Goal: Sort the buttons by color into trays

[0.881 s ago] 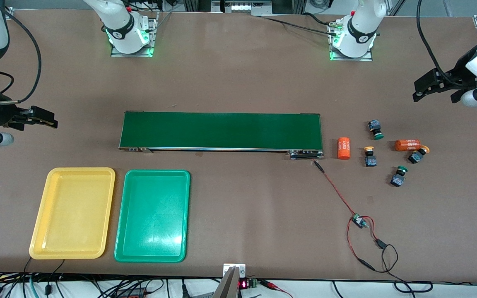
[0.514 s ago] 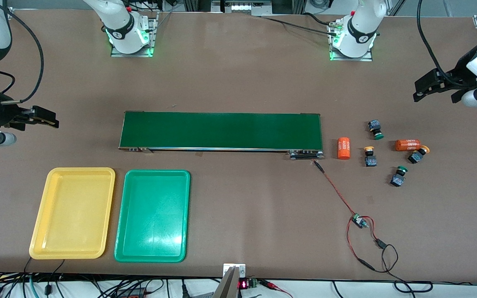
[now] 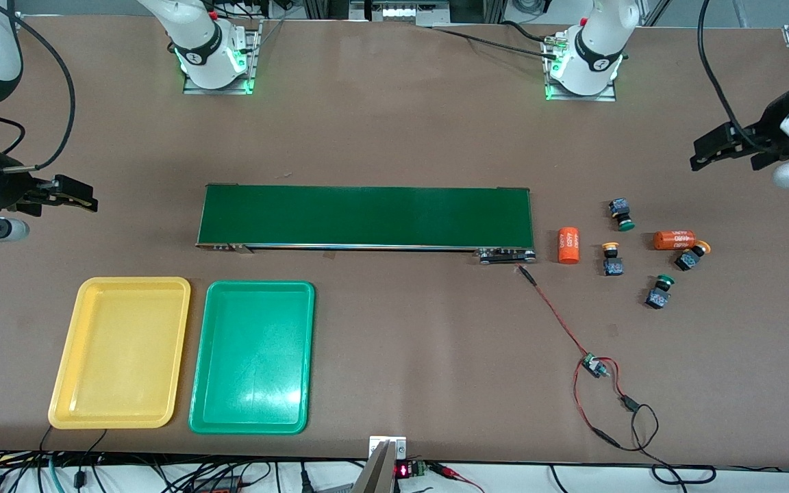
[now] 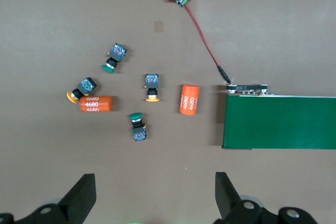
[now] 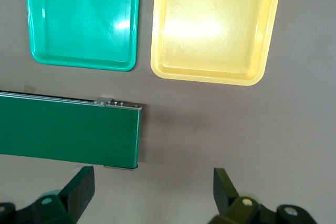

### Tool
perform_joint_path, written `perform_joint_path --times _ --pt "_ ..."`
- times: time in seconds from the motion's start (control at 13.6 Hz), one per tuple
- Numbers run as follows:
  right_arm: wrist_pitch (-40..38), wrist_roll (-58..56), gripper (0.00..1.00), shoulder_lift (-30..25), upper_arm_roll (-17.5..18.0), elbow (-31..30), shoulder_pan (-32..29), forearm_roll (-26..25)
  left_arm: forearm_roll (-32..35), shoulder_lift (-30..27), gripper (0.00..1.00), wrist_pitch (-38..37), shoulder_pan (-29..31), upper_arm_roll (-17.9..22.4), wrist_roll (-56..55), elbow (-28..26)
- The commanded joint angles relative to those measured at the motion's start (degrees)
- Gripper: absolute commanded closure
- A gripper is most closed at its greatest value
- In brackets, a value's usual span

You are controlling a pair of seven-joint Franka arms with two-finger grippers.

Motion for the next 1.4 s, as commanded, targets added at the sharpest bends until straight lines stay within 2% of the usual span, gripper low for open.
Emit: perform_joint_path --times 0.0,0.29,0.44,0.95,1.32 --pt "-0.86 -0.50 0.00 0.04 0.11 0.98 0.35 -1.02 2.11 6.09 0.00 0.28 0.26 -0.57 0.14 2.19" --pt "-0.86 -0.33 0.00 0.04 0.11 1.07 0.44 -0.84 2.11 13.03 0.00 0.72 -0.26 -0.57 -0.73 2.28" --pt "-0.86 -0.33 0.00 0.04 0.11 1.07 0.79 -0.93 2.29 14.89 0.00 4.04 -0.18 -0.57 -0.12 -0.16" --pt "-1.12 -0.50 0.00 0.13 0.02 0.98 0.61 -1.72 1.50 13.41 0.00 22.40 -0.18 -3.46 -1.26 -20.19" --pt "-1.03 -0.59 0.00 0.13 0.02 0.98 0.44 -1.55 1.50 12.79 0.00 34.19 -0.27 -4.09 -1.53 -30.40"
